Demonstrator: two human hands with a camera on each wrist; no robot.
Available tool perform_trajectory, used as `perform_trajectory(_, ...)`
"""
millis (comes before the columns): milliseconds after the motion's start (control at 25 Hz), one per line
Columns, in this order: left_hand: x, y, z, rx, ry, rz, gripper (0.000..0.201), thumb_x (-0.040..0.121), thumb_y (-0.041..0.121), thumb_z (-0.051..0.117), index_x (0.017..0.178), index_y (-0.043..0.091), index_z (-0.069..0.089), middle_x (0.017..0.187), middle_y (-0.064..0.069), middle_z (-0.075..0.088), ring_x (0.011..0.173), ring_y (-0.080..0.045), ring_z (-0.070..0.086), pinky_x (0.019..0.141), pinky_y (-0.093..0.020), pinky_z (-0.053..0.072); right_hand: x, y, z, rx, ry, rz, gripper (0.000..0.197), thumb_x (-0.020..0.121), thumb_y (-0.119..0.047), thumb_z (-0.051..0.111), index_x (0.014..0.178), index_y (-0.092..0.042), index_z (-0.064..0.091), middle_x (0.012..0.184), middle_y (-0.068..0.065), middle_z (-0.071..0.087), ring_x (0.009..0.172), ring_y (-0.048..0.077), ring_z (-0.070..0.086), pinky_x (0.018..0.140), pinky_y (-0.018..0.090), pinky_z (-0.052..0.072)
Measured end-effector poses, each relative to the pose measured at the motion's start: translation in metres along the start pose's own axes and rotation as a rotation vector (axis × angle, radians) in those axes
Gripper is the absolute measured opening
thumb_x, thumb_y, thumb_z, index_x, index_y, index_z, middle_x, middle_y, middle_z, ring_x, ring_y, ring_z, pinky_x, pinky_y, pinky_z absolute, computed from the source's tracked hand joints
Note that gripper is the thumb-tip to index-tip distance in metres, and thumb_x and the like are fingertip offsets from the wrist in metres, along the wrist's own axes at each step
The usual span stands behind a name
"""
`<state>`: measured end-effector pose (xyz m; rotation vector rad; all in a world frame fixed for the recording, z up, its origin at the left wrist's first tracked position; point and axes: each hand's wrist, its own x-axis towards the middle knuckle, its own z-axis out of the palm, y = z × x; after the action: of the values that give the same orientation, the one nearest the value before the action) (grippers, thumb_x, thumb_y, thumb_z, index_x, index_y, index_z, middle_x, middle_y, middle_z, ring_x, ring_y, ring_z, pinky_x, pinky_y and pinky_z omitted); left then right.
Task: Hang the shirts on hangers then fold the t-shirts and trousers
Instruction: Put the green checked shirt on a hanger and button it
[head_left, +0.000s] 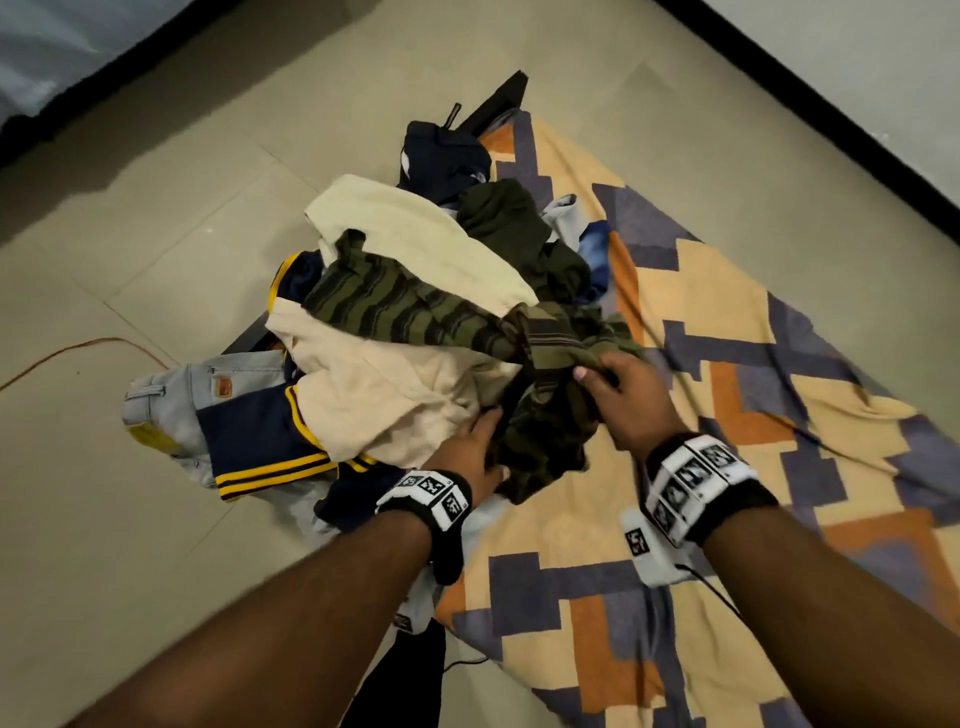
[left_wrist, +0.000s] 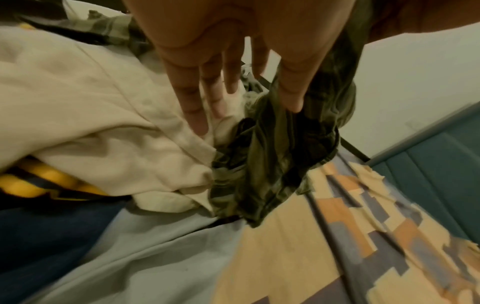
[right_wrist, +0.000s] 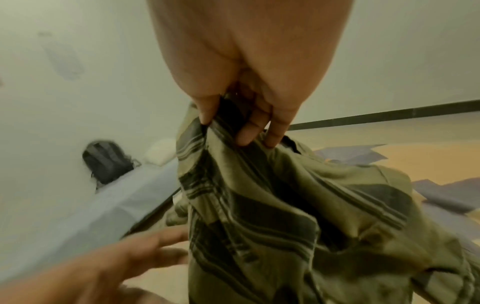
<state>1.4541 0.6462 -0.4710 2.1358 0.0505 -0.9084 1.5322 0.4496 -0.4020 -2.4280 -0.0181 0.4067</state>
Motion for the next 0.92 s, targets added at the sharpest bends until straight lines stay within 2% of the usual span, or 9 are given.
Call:
perform_trajectory(80, -0.014, 0.043, 0.000, -0.065, 0.070, 0.041, 0.095, 0.080, 0.033, 0.072, 0.151, 0.028, 0.008, 0.158, -0.008, 0.004, 0.139, -0.025, 0.026, 0.110, -0.037, 0.032, -0.043, -0.024, -0.041, 0.303, 0.061, 0.047, 0.011, 0.095, -0.015, 0.058, 0.091, -0.012, 0.068, 0.086, 0.000, 0.071, 0.086, 0.018, 0.066, 0.073, 0.031, 0.051)
perform_trajectory(200, -0.031, 0.096, 0.005, -0.119, 0.037, 0.169, 0.065, 0.082, 0.035, 0.071, 0.139, 0.019, 0.043, 0.145, -0.006, 0.040, 0.130, -0.022, 0.042, 0.101, -0.027, 0.037, -0.095, -0.045, -0.092, 0.479, 0.175, 0.014, 0.022, 0.095, -0.006, 0.055, 0.085, -0.022, 0.065, 0.073, -0.020, 0.070, 0.074, -0.008, 0.063, 0.068, 0.011, 0.047)
perform_trajectory(360, -0.077, 0.167, 0.019, -0.308, -0.040, 0.260, 0.040, 0.089, 0.044, 0.056, 0.111, 0.012, 0.063, 0.110, -0.004, 0.068, 0.105, -0.022, 0.062, 0.095, -0.034, 0.048, -0.165, -0.013, -0.164, 0.443, 0.535, 0.020, 0.017, 0.094, -0.015, 0.060, 0.083, -0.026, 0.067, 0.072, -0.019, 0.069, 0.073, 0.000, 0.064, 0.069, 0.027, 0.050)
perform_trajectory(440, -0.084, 0.184, 0.011, -0.529, -0.021, 0.299, 0.016, 0.097, 0.024, 0.052, 0.100, 0.012, 0.063, 0.099, -0.004, 0.068, 0.094, -0.018, 0.064, 0.090, -0.029, 0.050, -0.163, 0.006, -0.172, 0.375, 0.602, 0.053, 0.006, 0.092, -0.024, 0.062, 0.092, -0.024, 0.068, 0.083, -0.012, 0.071, 0.082, 0.007, 0.066, 0.076, 0.038, 0.055)
perform_trajectory(520, -0.119, 0.239, 0.026, -0.625, -0.067, 0.412, 0.017, 0.099, 0.011, 0.046, 0.098, 0.014, 0.062, 0.094, -0.004, 0.067, 0.088, -0.016, 0.064, 0.086, -0.030, 0.052, -0.208, 0.028, -0.201, 0.348, 0.686, 0.030, 0.026, 0.089, -0.028, 0.062, 0.115, -0.028, 0.062, 0.109, 0.003, 0.067, 0.101, 0.016, 0.064, 0.089, 0.045, 0.054)
perform_trajectory(600, -0.148, 0.285, 0.045, -0.689, -0.131, 0.501, 0.020, 0.100, 0.008, 0.041, 0.107, 0.007, 0.059, 0.092, -0.004, 0.066, 0.081, -0.011, 0.065, 0.079, -0.026, 0.053, -0.252, 0.044, -0.218, 0.345, 0.654, -0.032, 0.053, 0.088, -0.024, 0.066, 0.136, -0.034, 0.045, 0.136, 0.004, 0.049, 0.121, 0.018, 0.053, 0.100, 0.036, 0.048)
perform_trajectory(720, -0.186, 0.341, 0.078, -0.734, -0.143, 0.514, 0.020, 0.101, 0.015, 0.040, 0.105, 0.006, 0.057, 0.088, -0.009, 0.063, 0.078, -0.020, 0.062, 0.075, -0.031, 0.052, -0.315, 0.055, -0.227, 0.115, 0.453, -0.224, 0.079, 0.081, -0.044, 0.070, 0.147, -0.030, 0.030, 0.153, -0.003, 0.030, 0.142, 0.017, 0.028, 0.112, 0.034, 0.029)
perform_trajectory(800, -0.206, 0.367, 0.100, -0.710, -0.143, 0.496, 0.021, 0.101, 0.022, 0.041, 0.093, 0.010, 0.057, 0.080, -0.006, 0.064, 0.074, -0.021, 0.062, 0.068, -0.029, 0.053, -0.343, 0.062, -0.225, 0.045, 0.394, -0.342, 0.082, 0.077, -0.047, 0.073, 0.145, -0.027, 0.034, 0.147, -0.002, 0.037, 0.138, 0.012, 0.032, 0.113, 0.027, 0.029)
perform_trajectory(920, -0.231, 0.398, 0.138, -0.556, -0.160, 0.515, 0.028, 0.099, 0.035, 0.043, 0.100, 0.009, 0.055, 0.087, -0.008, 0.066, 0.079, -0.015, 0.068, 0.073, -0.028, 0.055, -0.368, 0.083, -0.245, 0.117, 0.599, -0.424, 0.048, 0.079, -0.011, 0.070, 0.125, -0.011, 0.057, 0.119, 0.002, 0.057, 0.111, 0.013, 0.053, 0.096, 0.034, 0.046)
